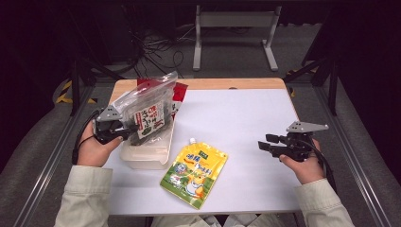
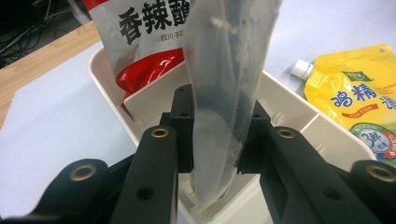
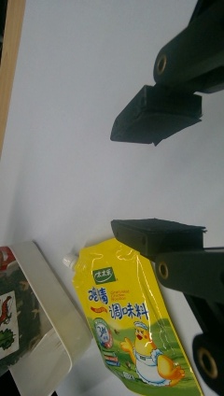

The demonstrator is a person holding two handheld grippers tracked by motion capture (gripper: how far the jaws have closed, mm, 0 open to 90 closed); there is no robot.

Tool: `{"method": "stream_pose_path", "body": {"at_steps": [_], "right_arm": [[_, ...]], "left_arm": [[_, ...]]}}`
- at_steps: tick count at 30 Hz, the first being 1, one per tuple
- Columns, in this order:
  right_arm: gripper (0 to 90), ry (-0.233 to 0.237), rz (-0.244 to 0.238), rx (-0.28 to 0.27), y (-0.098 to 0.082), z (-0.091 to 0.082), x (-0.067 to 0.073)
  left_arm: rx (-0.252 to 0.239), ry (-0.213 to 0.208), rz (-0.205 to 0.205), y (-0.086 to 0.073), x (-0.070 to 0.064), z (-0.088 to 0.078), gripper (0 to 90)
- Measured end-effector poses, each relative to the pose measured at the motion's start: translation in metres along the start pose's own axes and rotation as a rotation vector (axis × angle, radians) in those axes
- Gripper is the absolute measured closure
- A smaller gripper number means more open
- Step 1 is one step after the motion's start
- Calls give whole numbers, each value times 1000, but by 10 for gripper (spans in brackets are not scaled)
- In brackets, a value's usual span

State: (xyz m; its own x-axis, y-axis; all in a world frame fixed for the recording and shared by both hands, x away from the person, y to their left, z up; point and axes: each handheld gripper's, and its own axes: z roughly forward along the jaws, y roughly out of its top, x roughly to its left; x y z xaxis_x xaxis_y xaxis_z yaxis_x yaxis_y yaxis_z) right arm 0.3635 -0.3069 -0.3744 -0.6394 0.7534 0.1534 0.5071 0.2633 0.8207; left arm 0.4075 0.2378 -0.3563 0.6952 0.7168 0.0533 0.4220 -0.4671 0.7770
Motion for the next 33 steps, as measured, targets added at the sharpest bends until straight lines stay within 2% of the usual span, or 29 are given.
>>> {"method": "stream_pose_path", "body": {"at_steps": [3, 7, 8, 10, 12, 13, 15, 17, 18, 20, 25, 26, 30, 33], "right_arm": [[501, 2, -2, 3, 0, 1, 0], [498, 4, -2, 4, 0, 1, 0], [498, 4, -2, 4, 0, 1, 0], [494, 2, -6, 8, 0, 2, 0], [491, 8, -17, 13, 0, 4, 1], [491, 8, -17, 13, 0, 4, 1], [491, 8, -24, 13, 1, 4, 1], [491, 9, -28, 15, 1, 5, 2], [492, 7, -30, 17, 0, 5, 2], [493, 13, -32, 9, 0, 4, 2], [510, 26, -48, -16, -1, 3, 4], [535, 29, -48, -29, 0, 2, 5], [529, 37, -49, -28, 0, 3, 7], [518, 39, -54, -27, 1, 4, 9]], "left_arm": [[-1, -9, -2, -1, 1, 0, 732], [4, 4, -8, -1, 0, 0, 711], [8, 8, -10, -2, 1, 2, 686], [-24, 21, -17, -4, 1, 3, 576], [-27, 16, -27, -5, 1, 2, 477], [-32, 13, -37, -6, 1, 0, 477], [-45, 7, -51, -7, 1, -5, 394], [-54, 2, -53, -7, 0, -8, 348], [-49, -5, -67, -8, -1, -10, 320], [-42, -6, -64, -8, -4, -14, 276], [-72, -7, -73, -18, -11, -27, 234], [-86, -12, -92, -23, -13, -32, 232], [-100, -2, -109, -29, -17, -42, 231], [-96, -29, -107, -30, -23, -48, 231]]}}
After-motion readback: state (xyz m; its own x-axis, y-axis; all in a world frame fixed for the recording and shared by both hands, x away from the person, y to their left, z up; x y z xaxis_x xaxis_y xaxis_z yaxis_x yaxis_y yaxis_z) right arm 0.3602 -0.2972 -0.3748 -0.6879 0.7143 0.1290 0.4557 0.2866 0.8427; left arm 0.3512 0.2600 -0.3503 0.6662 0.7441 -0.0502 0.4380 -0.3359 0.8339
